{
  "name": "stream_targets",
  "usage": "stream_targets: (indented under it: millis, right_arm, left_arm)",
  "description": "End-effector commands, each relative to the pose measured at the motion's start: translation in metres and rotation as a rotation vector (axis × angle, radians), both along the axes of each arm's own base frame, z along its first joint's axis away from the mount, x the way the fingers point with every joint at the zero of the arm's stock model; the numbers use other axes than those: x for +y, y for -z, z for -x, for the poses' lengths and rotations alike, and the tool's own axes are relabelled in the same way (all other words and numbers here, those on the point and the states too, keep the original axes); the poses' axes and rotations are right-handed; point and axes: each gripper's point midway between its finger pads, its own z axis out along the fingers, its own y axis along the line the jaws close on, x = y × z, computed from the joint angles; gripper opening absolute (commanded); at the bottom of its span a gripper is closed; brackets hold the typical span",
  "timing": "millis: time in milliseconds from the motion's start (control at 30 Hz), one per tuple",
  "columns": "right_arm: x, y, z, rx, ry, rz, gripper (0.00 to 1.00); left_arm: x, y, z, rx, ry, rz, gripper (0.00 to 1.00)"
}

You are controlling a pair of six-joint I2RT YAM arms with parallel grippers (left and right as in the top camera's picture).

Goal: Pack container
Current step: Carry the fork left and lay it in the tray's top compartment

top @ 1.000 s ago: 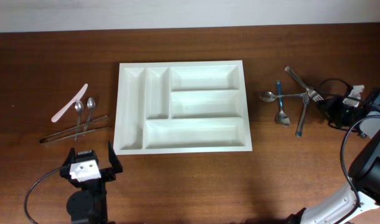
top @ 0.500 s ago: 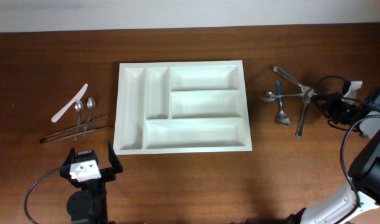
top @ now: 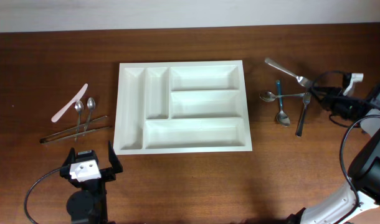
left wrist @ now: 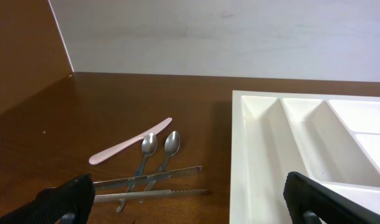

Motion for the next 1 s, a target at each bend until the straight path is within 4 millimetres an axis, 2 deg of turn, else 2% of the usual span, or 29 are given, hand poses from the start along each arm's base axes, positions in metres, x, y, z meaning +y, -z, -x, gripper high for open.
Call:
stream_targets:
  millis: [0,200,367,533,800,967]
  right_arm:
    - [0.026,-0.029,-0.017,-0.094,-0.112,-0.033,0.04]
    - [0.081,-0.047,-0.04,-0.135,-0.237,0.005,0.04]
    - [0.136,-0.039,-0.053,-0.1,-0.304,0.07,0.04]
    - [0.18,-0.033,-0.054,-0.077,-0.367,0.095,0.04]
    - [0.23,-0.023,-0.055,-0.035,-0.403,0.148,0.04]
    - [0.243,-0.021,-0.057,-0.009,-0.387,0.156,0.04]
  left_arm:
    - [0.0,0.0,0.0,-0.003,0.007,-0.018,0.99]
    - [0.0,0.0,0.0,-0.003,0.007,-0.018,0.99]
    - [0.0,0.0,0.0,-0.003,0.007,-0.018,0.99]
    - [0.0,0.0,0.0,-0.003,0.007,-0.018,0.99]
    - [0.0,0.0,0.0,-0.003,0.007,-0.018,0.99]
    - [0.0,0.0,0.0,-0.003,0.007,-0.018,0.99]
